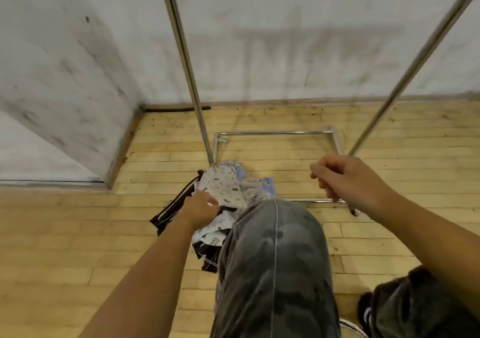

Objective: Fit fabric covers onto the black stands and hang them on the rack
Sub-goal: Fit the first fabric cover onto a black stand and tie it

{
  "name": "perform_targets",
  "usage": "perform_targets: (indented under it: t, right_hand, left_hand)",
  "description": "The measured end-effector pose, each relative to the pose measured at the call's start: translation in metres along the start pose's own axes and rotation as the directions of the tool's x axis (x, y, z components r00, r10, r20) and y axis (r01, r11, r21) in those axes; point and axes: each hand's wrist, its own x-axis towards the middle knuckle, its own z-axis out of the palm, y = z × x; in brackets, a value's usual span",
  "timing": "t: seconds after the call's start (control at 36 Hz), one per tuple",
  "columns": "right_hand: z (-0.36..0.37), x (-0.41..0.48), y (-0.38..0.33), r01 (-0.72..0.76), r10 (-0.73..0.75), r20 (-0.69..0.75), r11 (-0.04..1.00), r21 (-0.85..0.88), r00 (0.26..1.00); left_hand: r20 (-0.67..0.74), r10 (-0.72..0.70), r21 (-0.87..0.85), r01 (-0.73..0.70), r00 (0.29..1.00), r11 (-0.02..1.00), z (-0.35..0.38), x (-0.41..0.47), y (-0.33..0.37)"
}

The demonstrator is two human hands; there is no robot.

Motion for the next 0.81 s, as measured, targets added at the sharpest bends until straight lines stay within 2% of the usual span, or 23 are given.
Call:
perform_targets:
  t: [0.06,0.25,0.44,0.58,0.81]
  right_hand:
    - [-0.001,0.008,0.012,-0.020,0.020,0.003,1.000,-0.001,1.000]
    - [-0.003,0.025,0.060,-0.098,0.098,0.010,0.995,0.006,0.995]
    - [-0.022,0.014,0.091,-0.142,0.141,0.023,0.990,0.005,0.990]
    - [-0.036,0.006,0.110,-0.193,0.194,-0.028,0.981,0.015,0.981]
    - [-0.053,-0.005,0.129,-0.244,0.246,-0.074,0.969,0.033,0.966]
  left_hand:
    - [0.041,-0.021,0.109,0.016,0.999,0.994,0.008,0.020,-0.004]
    - [0.125,-0.079,0.313,0.036,0.989,0.949,0.045,0.078,-0.008]
    - [0.209,-0.166,0.573,0.018,0.964,0.819,0.073,0.102,0.000]
    - [0.194,-0.169,0.534,0.040,0.966,0.845,0.077,0.114,0.006]
    - [-0.035,0.008,0.381,0.006,0.999,0.924,0.038,0.128,0.047]
